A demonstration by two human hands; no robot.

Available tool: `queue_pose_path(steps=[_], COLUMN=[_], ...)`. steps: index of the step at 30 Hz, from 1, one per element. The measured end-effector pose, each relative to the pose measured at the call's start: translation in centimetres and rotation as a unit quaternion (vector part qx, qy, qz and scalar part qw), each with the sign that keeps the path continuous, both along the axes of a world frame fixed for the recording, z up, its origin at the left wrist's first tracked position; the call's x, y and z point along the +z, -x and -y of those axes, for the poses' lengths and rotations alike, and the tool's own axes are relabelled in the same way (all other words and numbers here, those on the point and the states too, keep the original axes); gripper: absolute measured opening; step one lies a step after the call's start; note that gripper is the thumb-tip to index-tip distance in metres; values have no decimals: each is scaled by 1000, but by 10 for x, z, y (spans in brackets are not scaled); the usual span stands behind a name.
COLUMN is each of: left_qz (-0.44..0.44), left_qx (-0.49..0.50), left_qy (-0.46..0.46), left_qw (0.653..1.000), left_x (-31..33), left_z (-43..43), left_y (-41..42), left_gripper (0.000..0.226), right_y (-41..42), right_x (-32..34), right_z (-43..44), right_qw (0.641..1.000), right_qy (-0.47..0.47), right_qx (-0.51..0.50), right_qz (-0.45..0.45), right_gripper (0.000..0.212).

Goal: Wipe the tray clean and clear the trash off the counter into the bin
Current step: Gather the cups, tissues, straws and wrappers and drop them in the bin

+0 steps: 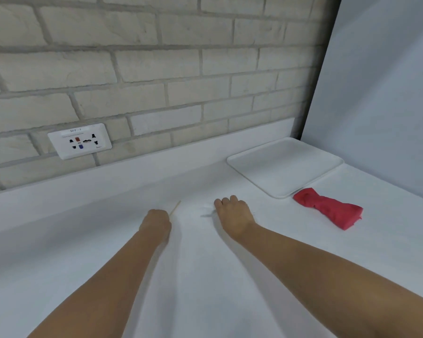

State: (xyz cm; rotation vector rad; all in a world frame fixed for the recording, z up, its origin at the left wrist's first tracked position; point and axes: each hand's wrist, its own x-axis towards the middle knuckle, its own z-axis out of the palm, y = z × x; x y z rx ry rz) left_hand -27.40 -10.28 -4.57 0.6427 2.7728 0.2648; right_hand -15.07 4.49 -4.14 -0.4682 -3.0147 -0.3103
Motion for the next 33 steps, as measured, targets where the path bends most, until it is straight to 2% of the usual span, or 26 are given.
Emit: queue_pose_path(steps=[2, 5, 8, 13, 16, 20, 25, 27, 29, 33], left_qz=[-35, -56, -60, -23, -7, -10, 83, 120, 143, 167], left_qx=[-3, 6, 29, 18, -30, -117, -196, -210, -231, -283], left_qy=[49, 75, 27, -88, -142, -165, -250, -253, -248, -225], left_qw=[998, 996, 997, 996, 989, 979, 945, 937, 930, 917], left_x=[-3, -2, 3, 12, 21, 29, 32, 26, 16, -13], left_z=[-3, -4, -9, -34, -61, -102, -141, -152, -159, -165], left_y=[-9, -17, -36, -90, -140, -215, -310, -350, -384, -434], left_gripper=[29, 39, 25, 20, 17, 29, 23, 18, 15, 15], right_y=[-15, -43, -77, -123, -162, -226, -304, -337, -364, -404], right_x=[10, 27, 45, 67, 76, 83, 81, 70, 57, 23], right_z=[-5, -17, -32, -65, -80, -89, -107, -119, -129, -137], right_qw=[999, 995, 990, 958, 944, 930, 896, 873, 857, 836], right_qy=[28, 56, 82, 227, 278, 329, 395, 434, 454, 478], right_qx=[-22, -55, -94, -171, -176, -164, -196, -213, -234, -267], right_qz=[-23, -55, -63, -43, -33, -30, -57, -60, -61, -33], right_gripper=[27, 34, 36, 27, 33, 21, 31, 15, 29, 29])
